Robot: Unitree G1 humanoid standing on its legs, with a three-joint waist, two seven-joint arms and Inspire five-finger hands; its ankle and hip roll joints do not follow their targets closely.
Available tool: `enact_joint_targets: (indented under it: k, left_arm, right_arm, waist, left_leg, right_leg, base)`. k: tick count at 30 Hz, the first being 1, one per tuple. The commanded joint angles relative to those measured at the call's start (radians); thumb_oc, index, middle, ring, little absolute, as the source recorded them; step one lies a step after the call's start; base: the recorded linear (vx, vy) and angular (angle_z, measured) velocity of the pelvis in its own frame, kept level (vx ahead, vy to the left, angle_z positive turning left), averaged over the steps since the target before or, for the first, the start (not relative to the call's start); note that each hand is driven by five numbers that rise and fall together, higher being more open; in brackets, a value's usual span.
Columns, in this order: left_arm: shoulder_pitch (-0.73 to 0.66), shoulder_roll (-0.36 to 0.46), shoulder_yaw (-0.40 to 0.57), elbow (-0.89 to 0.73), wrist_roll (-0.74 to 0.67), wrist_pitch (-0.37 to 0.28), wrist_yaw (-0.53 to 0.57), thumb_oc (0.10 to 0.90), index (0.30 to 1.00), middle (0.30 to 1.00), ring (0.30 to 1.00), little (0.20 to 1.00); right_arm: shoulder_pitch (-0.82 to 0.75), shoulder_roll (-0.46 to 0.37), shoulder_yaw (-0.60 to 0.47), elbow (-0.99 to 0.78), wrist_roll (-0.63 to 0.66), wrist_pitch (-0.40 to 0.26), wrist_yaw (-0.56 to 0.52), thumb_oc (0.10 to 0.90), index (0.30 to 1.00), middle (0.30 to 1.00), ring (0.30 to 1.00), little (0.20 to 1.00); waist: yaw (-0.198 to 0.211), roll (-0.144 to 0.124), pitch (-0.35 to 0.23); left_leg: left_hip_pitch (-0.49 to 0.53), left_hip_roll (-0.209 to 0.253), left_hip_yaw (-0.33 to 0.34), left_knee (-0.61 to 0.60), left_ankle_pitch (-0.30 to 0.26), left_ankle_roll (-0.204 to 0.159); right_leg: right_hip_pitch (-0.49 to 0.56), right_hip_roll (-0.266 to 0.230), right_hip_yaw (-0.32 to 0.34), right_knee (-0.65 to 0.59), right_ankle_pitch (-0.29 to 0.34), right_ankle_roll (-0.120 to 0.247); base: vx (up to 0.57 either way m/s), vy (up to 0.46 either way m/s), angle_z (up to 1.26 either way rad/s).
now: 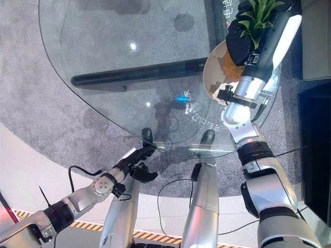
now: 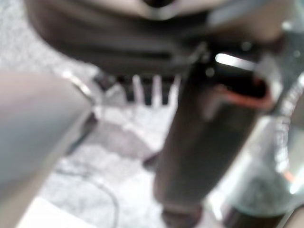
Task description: Pick up the fruit to the plate
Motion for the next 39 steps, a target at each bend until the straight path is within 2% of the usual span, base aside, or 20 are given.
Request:
enact_joint_targets:
  k: [1, 5, 6, 7, 8, 9, 10, 11, 18, 28, 35, 39]
  left_arm:
    - [0.048, -0.031, -0.041, -0.095, -0.008, -0.056, 0.016, 0.800, 0.900, 0.900, 0.900, 0.900]
    - [0.041, -0.031, -0.040, -0.092, -0.010, -0.054, 0.016, 0.800, 0.900, 0.900, 0.900, 0.900]
    - [0.040, -0.030, -0.040, -0.092, -0.011, -0.055, 0.016, 0.800, 0.900, 0.900, 0.900, 0.900]
    - [0.040, -0.030, -0.040, -0.092, -0.011, -0.055, 0.016, 0.800, 0.900, 0.900, 0.900, 0.900]
    - [0.039, -0.028, -0.040, -0.089, -0.012, -0.057, 0.015, 0.800, 0.900, 0.900, 0.900, 0.900]
    - [0.037, -0.025, -0.040, -0.085, -0.012, -0.063, 0.015, 0.800, 0.900, 0.900, 0.900, 0.900]
    - [0.037, -0.024, -0.040, -0.085, -0.012, -0.064, 0.014, 0.800, 0.900, 0.900, 0.900, 0.900]
    - [0.036, -0.021, -0.041, -0.082, -0.013, -0.072, 0.015, 0.800, 0.900, 0.900, 0.900, 0.900]
    - [0.036, -0.019, -0.041, -0.087, -0.005, -0.072, 0.020, 0.800, 0.900, 0.900, 0.900, 0.900]
    - [0.048, -0.013, -0.024, -0.085, 0.007, -0.075, 0.015, 0.800, 0.900, 0.900, 0.900, 0.900]
    - [0.061, -0.006, -0.011, -0.097, 0.014, -0.059, 0.018, 0.800, 0.900, 0.900, 0.900, 0.900]
    - [0.080, -0.005, 0.000, -0.103, 0.021, -0.052, 0.020, 0.800, 0.900, 0.900, 0.900, 0.900]
  right_arm:
    - [-0.027, -0.052, 0.035, 0.024, 0.015, -0.005, 0.022, 0.100, 0.300, 0.300, 0.300, 0.200]
    - [-0.016, -0.051, 0.054, 0.029, 0.027, 0.012, 0.043, 0.100, 0.300, 0.300, 0.300, 0.200]
    - [-0.014, -0.051, 0.055, 0.031, 0.026, 0.011, 0.044, 0.141, 0.335, 0.335, 0.335, 0.241]
    - [-0.014, -0.051, 0.055, 0.031, 0.026, 0.011, 0.044, 0.141, 0.335, 0.335, 0.335, 0.241]
    - [-0.012, -0.049, 0.058, 0.035, 0.026, 0.014, 0.049, 0.251, 0.429, 0.429, 0.429, 0.351]
    - [-0.007, -0.044, 0.069, 0.040, 0.024, 0.026, 0.055, 0.520, 0.660, 0.660, 0.660, 0.620]
    - [-0.007, -0.044, 0.071, 0.040, 0.024, 0.029, 0.057, 0.578, 0.709, 0.709, 0.709, 0.678]
    - [-0.002, -0.045, 0.075, 0.045, 0.026, 0.031, 0.064, 0.800, 0.900, 0.900, 0.900, 0.900]
    - [0.020, -0.034, 0.075, 0.049, 0.040, 0.024, 0.057, 0.800, 0.900, 0.900, 0.900, 0.900]
    - [0.050, -0.031, 0.068, -0.026, 0.003, 0.048, 0.017, 0.800, 0.900, 0.900, 0.900, 0.900]
    - [0.078, -0.040, 0.046, -0.078, -0.031, 0.057, -0.011, 0.800, 0.900, 0.900, 0.900, 0.900]
    - [0.099, -0.052, 0.039, -0.129, -0.105, 0.085, -0.074, 0.800, 0.900, 0.900, 0.900, 0.900]
  waist:
    - [-0.017, 0.090, -0.025]
    - [-0.019, 0.087, -0.025]
    - [-0.019, 0.087, -0.025]
    - [-0.019, 0.087, -0.025]
    - [-0.019, 0.086, -0.025]
    - [-0.020, 0.084, -0.025]
    - [-0.020, 0.084, -0.025]
    - [-0.021, 0.083, -0.025]
    - [-0.023, 0.078, -0.025]
    - [-0.032, 0.062, -0.025]
    - [-0.037, 0.049, -0.025]
    - [-0.040, 0.040, -0.025]
  left_leg:
    - [-0.036, -0.133, 0.077, 0.094, -0.119, 0.055]
    - [-0.034, -0.132, 0.079, 0.088, -0.116, 0.052]
    - [-0.034, -0.131, 0.079, 0.088, -0.115, 0.052]
    - [-0.034, -0.131, 0.079, 0.088, -0.115, 0.052]
    - [-0.034, -0.131, 0.079, 0.088, -0.115, 0.052]
    - [-0.031, -0.130, 0.080, 0.083, -0.112, 0.051]
    - [-0.031, -0.130, 0.081, 0.083, -0.112, 0.051]
    - [-0.029, -0.129, 0.082, 0.081, -0.111, 0.050]
    - [-0.016, -0.127, 0.084, 0.070, -0.109, 0.049]
    - [0.018, -0.124, 0.090, 0.060, -0.111, 0.050]
    - [0.046, -0.121, 0.092, 0.059, -0.117, 0.052]
    - [0.069, -0.122, 0.092, 0.057, -0.122, 0.056]
  right_leg:
    - [0.017, 0.130, -0.080, -0.097, 0.024, -0.019]
    - [0.021, 0.132, -0.080, -0.103, 0.028, -0.019]
    - [0.021, 0.131, -0.080, -0.103, 0.028, -0.019]
    - [0.021, 0.131, -0.080, -0.103, 0.028, -0.019]
    - [0.022, 0.132, -0.081, -0.104, 0.029, -0.019]
    - [0.026, 0.134, -0.081, -0.108, 0.030, -0.020]
    - [0.027, 0.134, -0.081, -0.109, 0.030, -0.020]
    - [0.029, 0.134, -0.082, -0.110, 0.030, -0.019]
    - [0.044, 0.138, -0.084, -0.119, 0.032, -0.019]
    - [0.079, 0.141, -0.085, -0.127, 0.031, -0.019]
    - [0.107, 0.142, -0.086, -0.128, 0.029, -0.016]
    - [0.131, 0.142, -0.088, -0.130, 0.028, -0.015]
  base:
    - [0.00, 0.000, 0.00]
    - [0.00, 0.000, 0.00]
    - [0.00, 0.000, 0.00]
    - [0.00, 0.000, 0.00]
    - [0.00, 0.000, 0.00]
    - [0.00, 0.000, 0.00]
    - [-0.03, -0.016, 0.00]
    - [0.00, 0.000, 0.00]
    - [0.00, 0.000, 0.00]
    - [0.00, 0.000, 0.00]
    - [0.00, 0.000, 0.00]
    - [0.00, 0.000, 0.00]
